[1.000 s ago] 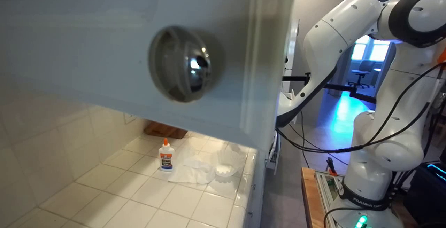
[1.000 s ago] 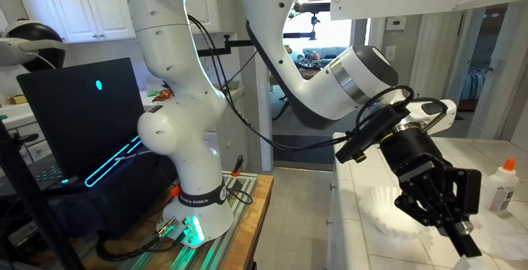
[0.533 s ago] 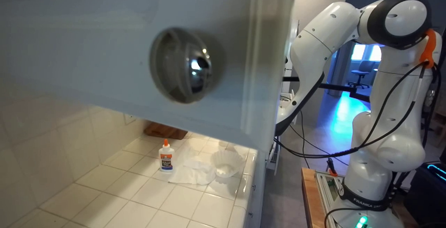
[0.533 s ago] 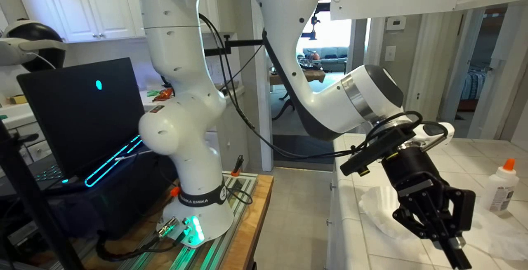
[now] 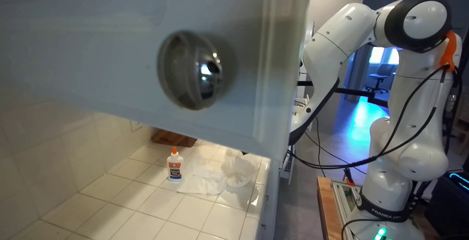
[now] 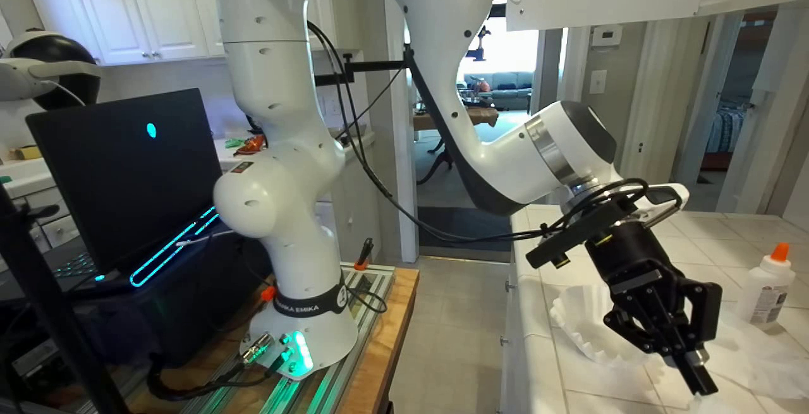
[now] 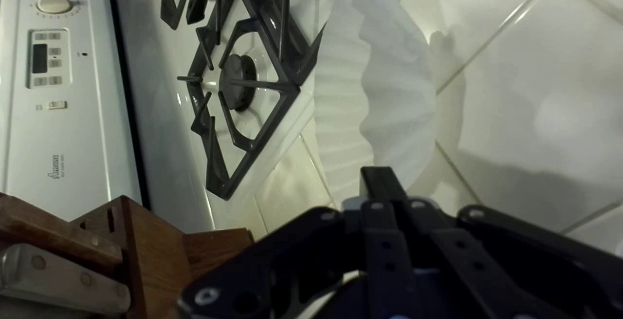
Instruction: Remove some cupcake liners from the bunch
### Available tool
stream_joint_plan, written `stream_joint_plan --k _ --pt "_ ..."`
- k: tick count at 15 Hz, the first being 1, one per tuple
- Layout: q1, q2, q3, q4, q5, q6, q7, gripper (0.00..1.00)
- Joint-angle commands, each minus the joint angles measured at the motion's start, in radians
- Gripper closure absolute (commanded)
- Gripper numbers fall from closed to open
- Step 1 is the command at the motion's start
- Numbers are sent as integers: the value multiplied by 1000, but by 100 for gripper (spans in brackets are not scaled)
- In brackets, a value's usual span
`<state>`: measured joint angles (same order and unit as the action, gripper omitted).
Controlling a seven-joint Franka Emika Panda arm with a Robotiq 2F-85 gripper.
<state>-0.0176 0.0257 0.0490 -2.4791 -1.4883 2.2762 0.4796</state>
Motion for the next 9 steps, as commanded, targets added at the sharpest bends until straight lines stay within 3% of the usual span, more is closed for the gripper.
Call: stream_joint_plan --k 1,2,5,9 --pt "7 40 -16 10 -37 38 22 100" --pt "7 42 -16 11 -29 43 15 74" --pt "11 1 -10 -4 -13 93 -3 61" --pt "22 -124 -4 -70 103 198 -103 33"
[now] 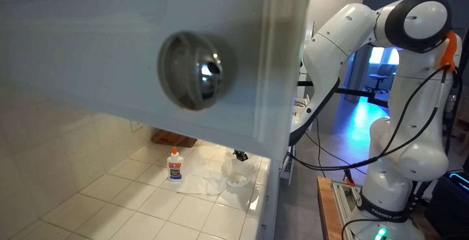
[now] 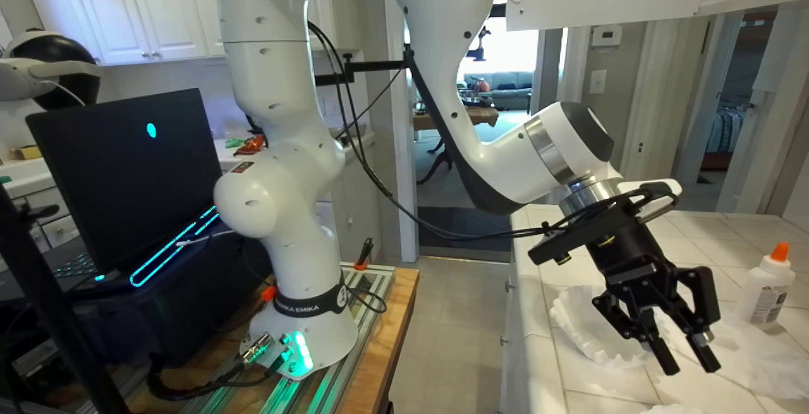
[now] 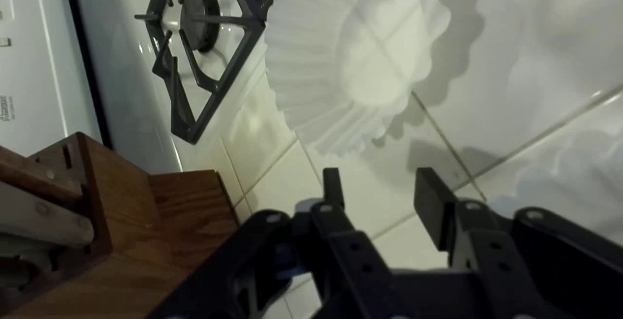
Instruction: Remove some cupcake liners from the bunch
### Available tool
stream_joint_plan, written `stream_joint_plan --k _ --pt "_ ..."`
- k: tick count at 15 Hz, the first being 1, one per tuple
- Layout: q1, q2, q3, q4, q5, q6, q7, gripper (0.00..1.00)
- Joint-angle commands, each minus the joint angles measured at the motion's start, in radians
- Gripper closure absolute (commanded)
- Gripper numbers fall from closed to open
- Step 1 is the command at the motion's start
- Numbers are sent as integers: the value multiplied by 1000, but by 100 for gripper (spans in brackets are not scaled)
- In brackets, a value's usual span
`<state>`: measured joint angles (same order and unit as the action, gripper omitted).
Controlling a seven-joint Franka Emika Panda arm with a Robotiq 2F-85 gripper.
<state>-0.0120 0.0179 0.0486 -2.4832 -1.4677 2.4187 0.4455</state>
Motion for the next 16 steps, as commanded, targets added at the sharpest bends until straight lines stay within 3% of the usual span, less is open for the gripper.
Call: stream_joint_plan --k 1,5,8,9,13,14,16 --pt "20 -151 -5 -87 148 75 -102 25" --pt "36 -321 -33 -188 460 123 -284 1" --pt "65 -427 -80 -244 693 189 -457 0" --pt "123 -451 -140 -255 774 197 -505 0" --pt "333 -611 -291 -259 1089 67 -644 0" --pt "353 -645 -294 -248 1169 24 -665 0" --pt "329 -710 -237 -220 1326 -96 -672 0"
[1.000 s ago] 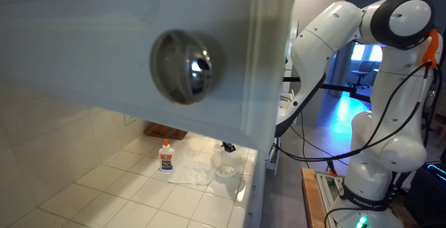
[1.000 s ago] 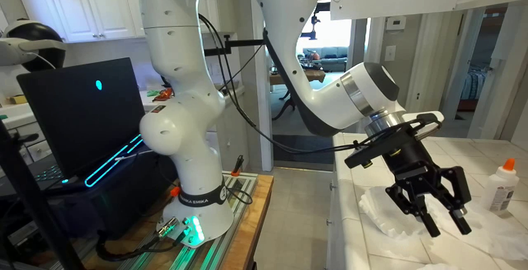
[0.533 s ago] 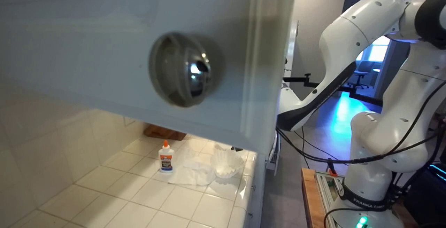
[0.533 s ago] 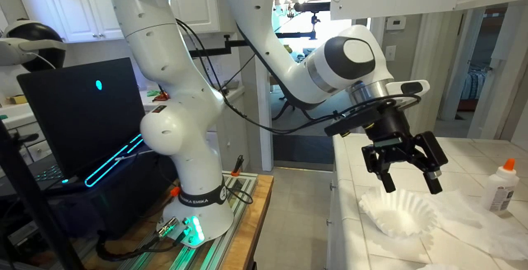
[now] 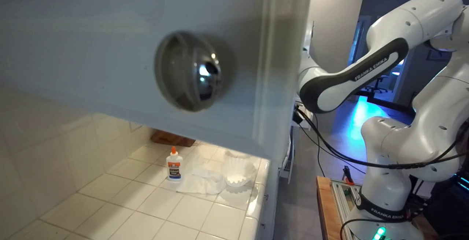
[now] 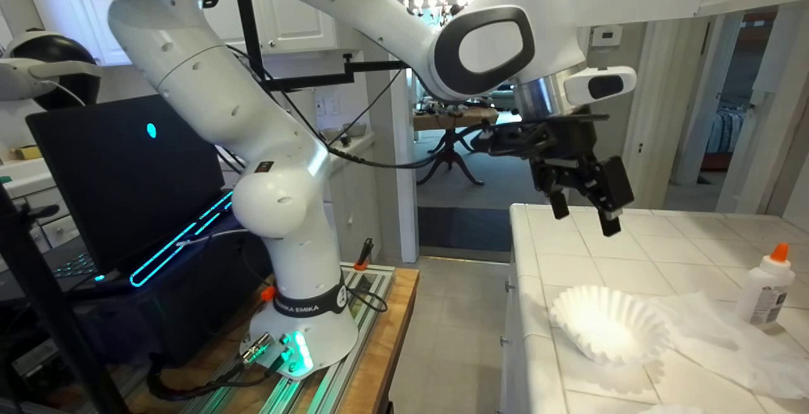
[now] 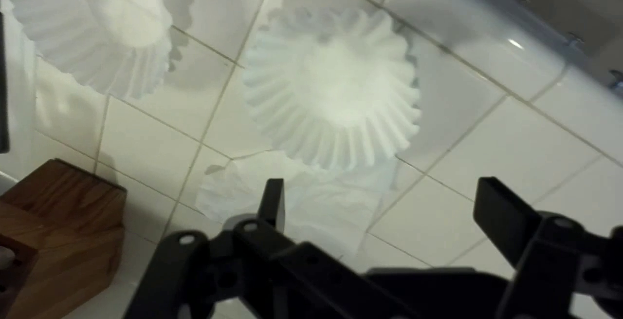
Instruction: Remove some cupcake liners from the bunch
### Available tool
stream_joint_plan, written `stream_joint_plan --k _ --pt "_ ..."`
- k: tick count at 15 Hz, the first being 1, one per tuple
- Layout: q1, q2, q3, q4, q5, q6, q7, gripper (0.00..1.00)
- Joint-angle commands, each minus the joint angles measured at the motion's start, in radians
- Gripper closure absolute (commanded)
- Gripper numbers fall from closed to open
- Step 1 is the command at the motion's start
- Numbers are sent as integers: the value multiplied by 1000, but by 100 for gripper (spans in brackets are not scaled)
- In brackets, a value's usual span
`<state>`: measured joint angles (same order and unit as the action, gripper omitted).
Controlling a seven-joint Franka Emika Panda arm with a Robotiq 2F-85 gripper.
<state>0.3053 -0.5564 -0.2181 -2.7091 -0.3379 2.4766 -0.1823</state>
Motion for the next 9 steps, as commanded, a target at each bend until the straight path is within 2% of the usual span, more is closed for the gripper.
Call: stream_joint_plan --k 1,3,4,6,9 --pt "-21 -154 69 23 254 -212 -25 0" --pt "-52 -194 109 55 326 -322 20 0" --pt "-63 -138 112 39 294 -232 -35 0" --pt "-76 -178 131 54 325 -295 -20 0" --pt "-81 -186 134 53 329 -302 -14 0"
